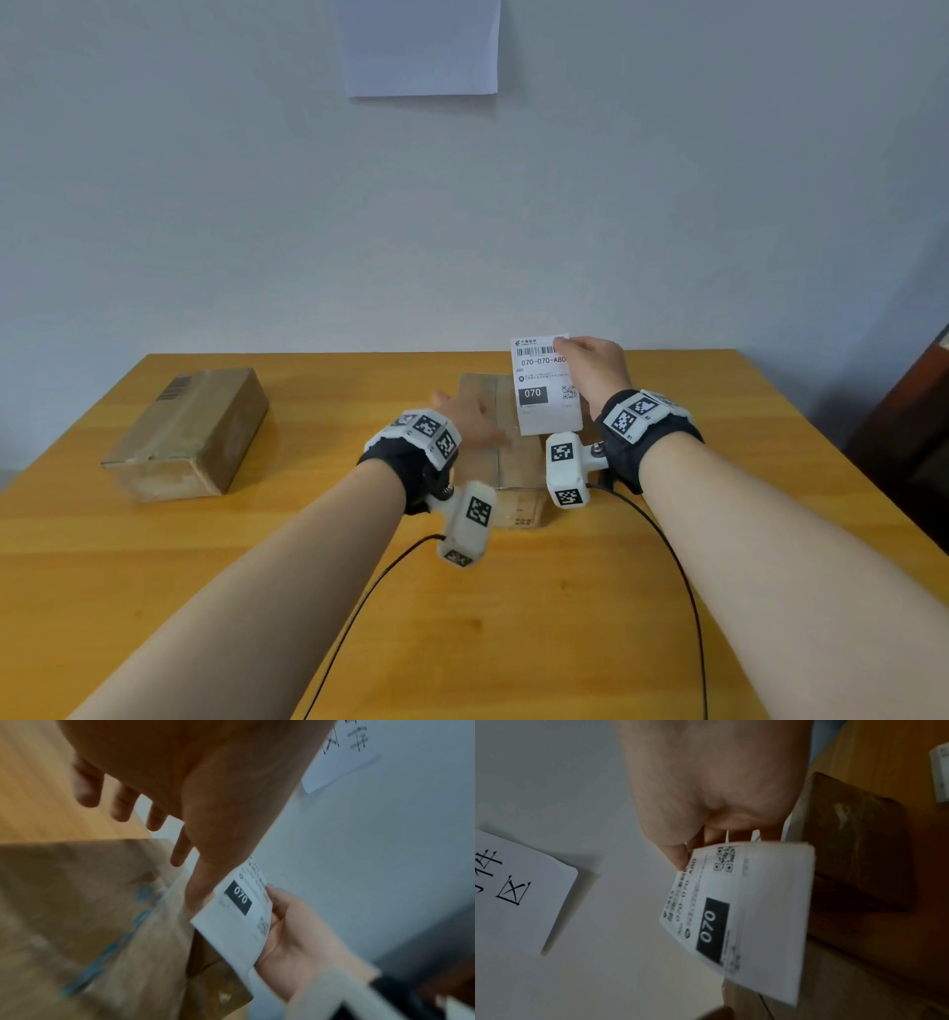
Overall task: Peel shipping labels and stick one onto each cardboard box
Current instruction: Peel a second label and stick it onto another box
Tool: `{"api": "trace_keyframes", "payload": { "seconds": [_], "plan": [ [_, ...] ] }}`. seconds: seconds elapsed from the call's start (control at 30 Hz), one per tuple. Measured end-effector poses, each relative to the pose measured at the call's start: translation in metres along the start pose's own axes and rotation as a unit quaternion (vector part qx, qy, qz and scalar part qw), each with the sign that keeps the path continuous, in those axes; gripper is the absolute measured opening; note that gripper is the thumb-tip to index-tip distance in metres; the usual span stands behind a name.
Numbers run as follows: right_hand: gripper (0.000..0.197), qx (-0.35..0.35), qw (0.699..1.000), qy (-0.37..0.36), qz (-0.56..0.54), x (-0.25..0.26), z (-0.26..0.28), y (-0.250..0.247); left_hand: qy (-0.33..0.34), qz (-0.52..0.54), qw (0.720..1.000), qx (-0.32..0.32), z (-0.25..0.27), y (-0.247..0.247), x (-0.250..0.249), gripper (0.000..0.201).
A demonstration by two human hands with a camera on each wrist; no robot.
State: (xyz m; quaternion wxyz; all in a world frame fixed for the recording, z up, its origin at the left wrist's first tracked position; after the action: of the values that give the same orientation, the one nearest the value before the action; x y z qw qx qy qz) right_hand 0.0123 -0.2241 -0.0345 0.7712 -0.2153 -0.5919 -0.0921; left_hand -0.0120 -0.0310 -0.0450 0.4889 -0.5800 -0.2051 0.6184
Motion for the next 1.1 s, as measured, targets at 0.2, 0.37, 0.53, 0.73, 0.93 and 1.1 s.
{"api": "trace_keyframes", "payload": {
  "seconds": [0.2, 0.37, 0.53, 0.73, 0.93, 1.1],
  "plan": [
    [0.023, 0.099, 0.993, -0.036, -0.046, 0.013, 0.015, 0.008, 0.081, 0.359, 0.919, -0.14, 0.002, -0.045, -0.005, 0.031],
    [0.025, 0.139, 0.988, -0.049, -0.041, 0.018, 0.028, 0.012, 0.122, 0.351, 0.909, -0.189, 0.003, -0.052, -0.008, 0.022],
    [0.022, 0.019, 0.988, -0.153, 0.02, 0.028, 0.036, 0.012, 0.11, 0.329, 0.9, -0.264, 0.001, -0.053, 0.0, 0.016],
    [0.012, 0.13, 0.98, -0.152, 0.022, 0.04, 0.053, 0.023, 0.147, 0.335, 0.877, -0.31, 0.006, -0.054, -0.008, 0.015],
    [0.018, 0.148, 0.979, -0.14, -0.012, 0.042, 0.058, 0.019, 0.209, 0.354, 0.874, -0.259, 0.014, -0.054, -0.013, 0.011],
    [0.02, 0.146, 0.98, -0.138, -0.007, 0.04, 0.062, 0.015, 0.222, 0.351, 0.876, -0.245, 0.015, -0.053, -0.013, 0.014]
  ]
}}
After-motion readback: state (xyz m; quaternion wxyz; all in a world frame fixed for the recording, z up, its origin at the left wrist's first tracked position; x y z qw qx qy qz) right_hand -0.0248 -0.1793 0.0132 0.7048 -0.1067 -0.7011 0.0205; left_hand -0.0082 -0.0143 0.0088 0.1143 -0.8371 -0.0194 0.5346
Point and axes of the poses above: each hand's wrist, its own z-axis away from the middle knuckle, its own y-axis out of the palm, x = y × z, the point moved 2 cm from there along -z, towards the middle knuckle, and after that the axes turned 11 degrees about y, right-handed, at the moved point
